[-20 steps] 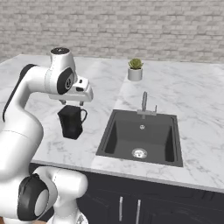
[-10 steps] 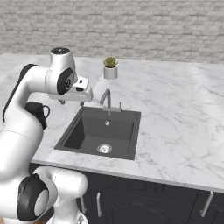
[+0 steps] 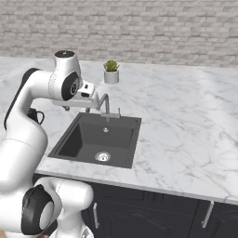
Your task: Turn on the sink faucet and place the jug under the water for a few seconds to fill it up.
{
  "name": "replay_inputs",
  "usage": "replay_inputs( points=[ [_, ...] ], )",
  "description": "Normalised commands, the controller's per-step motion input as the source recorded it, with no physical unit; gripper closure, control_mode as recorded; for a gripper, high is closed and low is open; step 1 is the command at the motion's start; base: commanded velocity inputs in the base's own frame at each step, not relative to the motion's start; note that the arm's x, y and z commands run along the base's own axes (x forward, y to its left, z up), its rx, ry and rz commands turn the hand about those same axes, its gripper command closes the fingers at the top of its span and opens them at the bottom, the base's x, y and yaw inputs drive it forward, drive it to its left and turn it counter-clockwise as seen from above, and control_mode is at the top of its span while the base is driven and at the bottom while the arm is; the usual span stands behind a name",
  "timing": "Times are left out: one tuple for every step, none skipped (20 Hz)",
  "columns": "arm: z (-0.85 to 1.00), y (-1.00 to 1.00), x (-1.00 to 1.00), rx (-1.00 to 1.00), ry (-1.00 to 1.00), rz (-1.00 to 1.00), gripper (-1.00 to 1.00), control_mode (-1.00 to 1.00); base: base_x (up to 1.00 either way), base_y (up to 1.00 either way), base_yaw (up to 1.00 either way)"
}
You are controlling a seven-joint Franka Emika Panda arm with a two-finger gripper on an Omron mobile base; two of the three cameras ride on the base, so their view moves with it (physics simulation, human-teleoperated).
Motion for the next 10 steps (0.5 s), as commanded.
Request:
replay_inputs(
  points=[
    [0.00,0.00,0.00,0.00,0.00,0.00,-1.00,1.00,0.00,0.00,0.00],
    [0.00,0.00,0.00,0.00,0.00,0.00,-1.00,1.00,0.00,0.00,0.00],
    [0.00,0.00,0.00,0.00,0.00,0.00,-1.00,1.00,0.00,0.00,0.00],
    [0.00,0.00,0.00,0.00,0.00,0.00,-1.00,1.00,0.00,0.00,0.00],
    [0.00,0.00,0.00,0.00,0.00,0.00,-1.00,1.00,0.00,0.00,0.00],
    [0.00,0.00,0.00,0.00,0.00,0.00,-1.00,1.00,0.00,0.00,0.00],
    [0.00,0.00,0.00,0.00,0.00,0.00,-1.00,1.00,0.00,0.00,0.00],
    [0.00,0.00,0.00,0.00,0.00,0.00,-1.00,1.00,0.00,0.00,0.00],
    [0.00,0.00,0.00,0.00,0.00,0.00,-1.00,1.00,0.00,0.00,0.00],
    [0.00,0.00,0.00,0.00,0.00,0.00,-1.00,1.00,-0.01,0.00,0.00]
  ],
)
